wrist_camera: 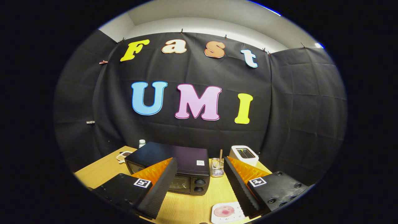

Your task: Open the toaster oven, put the food inside, and close the toaster oven door.

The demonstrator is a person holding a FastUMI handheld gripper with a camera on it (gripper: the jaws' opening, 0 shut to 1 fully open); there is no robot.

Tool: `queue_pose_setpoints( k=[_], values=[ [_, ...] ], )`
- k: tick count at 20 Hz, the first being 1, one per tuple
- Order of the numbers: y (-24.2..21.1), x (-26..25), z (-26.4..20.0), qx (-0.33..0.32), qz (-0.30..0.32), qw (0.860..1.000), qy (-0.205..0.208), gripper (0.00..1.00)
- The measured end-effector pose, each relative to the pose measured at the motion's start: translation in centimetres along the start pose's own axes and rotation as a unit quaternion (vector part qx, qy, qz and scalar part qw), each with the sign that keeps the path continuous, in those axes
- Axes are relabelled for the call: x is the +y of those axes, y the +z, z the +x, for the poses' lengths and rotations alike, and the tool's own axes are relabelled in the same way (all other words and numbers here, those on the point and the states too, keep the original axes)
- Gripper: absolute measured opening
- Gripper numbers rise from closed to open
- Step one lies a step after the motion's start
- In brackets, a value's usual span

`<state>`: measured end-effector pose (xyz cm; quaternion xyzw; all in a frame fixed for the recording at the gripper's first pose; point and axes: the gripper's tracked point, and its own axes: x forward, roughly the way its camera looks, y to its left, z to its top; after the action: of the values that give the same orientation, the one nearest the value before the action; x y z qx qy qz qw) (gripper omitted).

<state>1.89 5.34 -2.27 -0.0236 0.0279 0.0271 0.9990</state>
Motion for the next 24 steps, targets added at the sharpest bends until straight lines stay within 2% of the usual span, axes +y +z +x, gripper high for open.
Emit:
queue_pose_setpoints(
  k=[7,13,24],
  values=[
    [-0.5,4.5,2.2,0.015,0.012,0.999,0.037,0.98],
    [-2.4,8.8,5.5,0.033,0.008,0.999,0.041,0.98],
    [-10.8,14.4,11.5,0.099,-0.018,0.995,0.027,0.98]
  ],
)
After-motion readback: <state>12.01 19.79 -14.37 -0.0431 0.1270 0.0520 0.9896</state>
